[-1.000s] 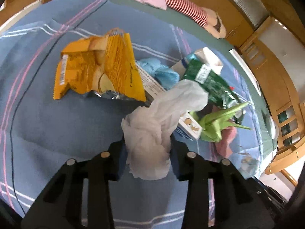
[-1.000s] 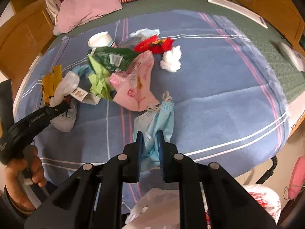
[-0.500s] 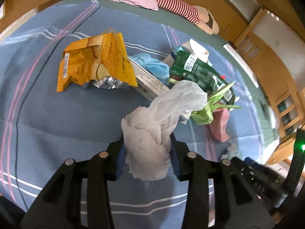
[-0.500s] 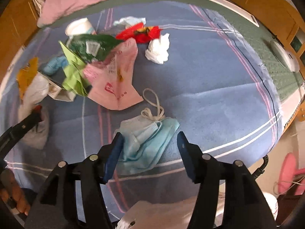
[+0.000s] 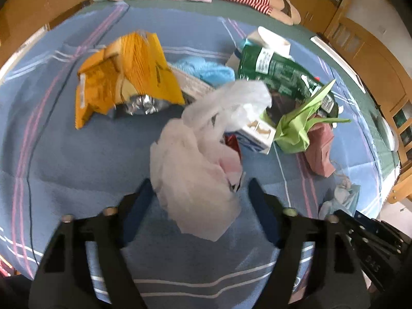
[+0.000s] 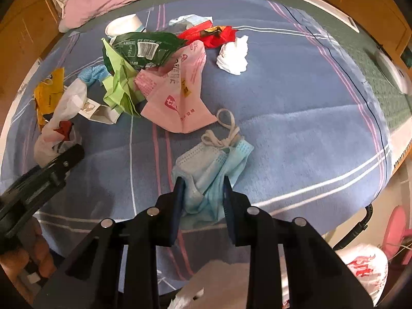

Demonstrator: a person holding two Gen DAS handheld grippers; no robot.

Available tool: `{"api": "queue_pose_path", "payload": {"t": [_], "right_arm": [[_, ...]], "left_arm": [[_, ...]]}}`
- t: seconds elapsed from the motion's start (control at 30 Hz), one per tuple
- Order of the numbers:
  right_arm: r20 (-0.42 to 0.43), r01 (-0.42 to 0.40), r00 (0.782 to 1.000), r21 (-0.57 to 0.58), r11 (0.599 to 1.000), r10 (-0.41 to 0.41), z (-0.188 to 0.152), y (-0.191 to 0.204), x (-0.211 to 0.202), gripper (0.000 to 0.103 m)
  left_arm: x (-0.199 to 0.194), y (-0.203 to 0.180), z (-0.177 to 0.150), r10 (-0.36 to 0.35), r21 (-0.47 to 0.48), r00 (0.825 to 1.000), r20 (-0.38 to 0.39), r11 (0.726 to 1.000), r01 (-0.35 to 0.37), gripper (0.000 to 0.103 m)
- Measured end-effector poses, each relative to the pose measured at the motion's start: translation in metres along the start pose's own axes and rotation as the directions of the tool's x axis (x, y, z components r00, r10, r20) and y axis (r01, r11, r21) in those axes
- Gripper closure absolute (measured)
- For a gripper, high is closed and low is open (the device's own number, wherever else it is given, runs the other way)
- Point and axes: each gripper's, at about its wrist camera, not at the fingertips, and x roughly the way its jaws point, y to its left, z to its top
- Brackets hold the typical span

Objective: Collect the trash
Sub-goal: 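Grasp the white tissue with the left tool while the right tool grasps the blue mask, then carry the tissue and blue mask to the basket and release both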

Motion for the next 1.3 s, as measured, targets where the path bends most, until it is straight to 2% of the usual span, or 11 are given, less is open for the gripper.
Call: {"api": "queue_pose_path", "payload": {"t": [0.13,0.23,0.43,0.53,0.67,0.8,0.87,0.97,1.13,1.23,1.3], "right_arm": [[-0.012,0.007,1.000,0.009,1.000,-0.007,-0.002,-0.003,0.005,0.073],[-0.010,0.000,1.000,0.019,1.000,0.000,-0.003,-0.004,0.005,0.073],[-0.003,0.016,1.000,0.007,1.000,-0.016,-0.003,0.000,0.007,0.072],[0.005,0.017,1.000,0.025,1.000,-0.017,-0.002,-0.003,0.009,0.066],[-0.003,0.056,0.998,0.047,0.997,-0.056,0.002,-0.005,0.016,0.047],[-0.017,0.047,0.999,0.039,0.998,-0.047,0.002,-0.004,0.021,0.048],[-0.017,-0.009,1.000,0.035,0.999,0.010,0.001,-0.002,0.021,0.076],[0.017,-0.016,1.000,0.038,0.999,0.015,0.000,0.000,0.010,0.082],[0.078,-0.039,0.996,0.005,0.999,0.039,-0.003,0.000,-0.015,0.083],[0.118,-0.064,0.991,-0.024,0.998,0.066,-0.008,-0.004,-0.038,0.083],[0.155,-0.084,0.984,-0.041,0.996,0.090,-0.013,-0.009,-0.057,0.083]], "left_arm": [[0.000,0.002,-0.001,0.021,0.013,1.000,0.007,1.000,-0.021,0.063],[-0.006,0.005,-0.001,0.023,0.012,0.999,0.035,1.000,-0.023,0.071],[-0.017,0.011,0.001,0.036,-0.023,0.997,0.074,0.999,-0.035,0.073],[-0.017,0.009,0.001,0.037,-0.022,0.997,0.064,0.999,-0.036,0.073],[-0.018,0.011,0.001,0.036,-0.022,0.997,0.071,0.999,-0.035,0.073],[-0.018,0.011,0.001,0.038,-0.029,0.996,0.080,0.999,-0.035,0.073],[-0.021,0.011,0.002,0.034,-0.033,0.995,0.091,0.999,-0.031,0.073],[-0.027,0.009,0.001,0.036,-0.031,0.992,0.123,0.999,-0.032,0.073],[-0.042,0.007,0.000,0.015,-0.028,0.983,0.183,1.000,-0.010,0.073],[-0.053,0.007,-0.002,-0.041,-0.026,0.976,0.213,0.999,0.048,0.073],[-0.060,0.007,-0.004,-0.134,-0.016,0.965,0.227,0.990,0.141,0.073]]}}
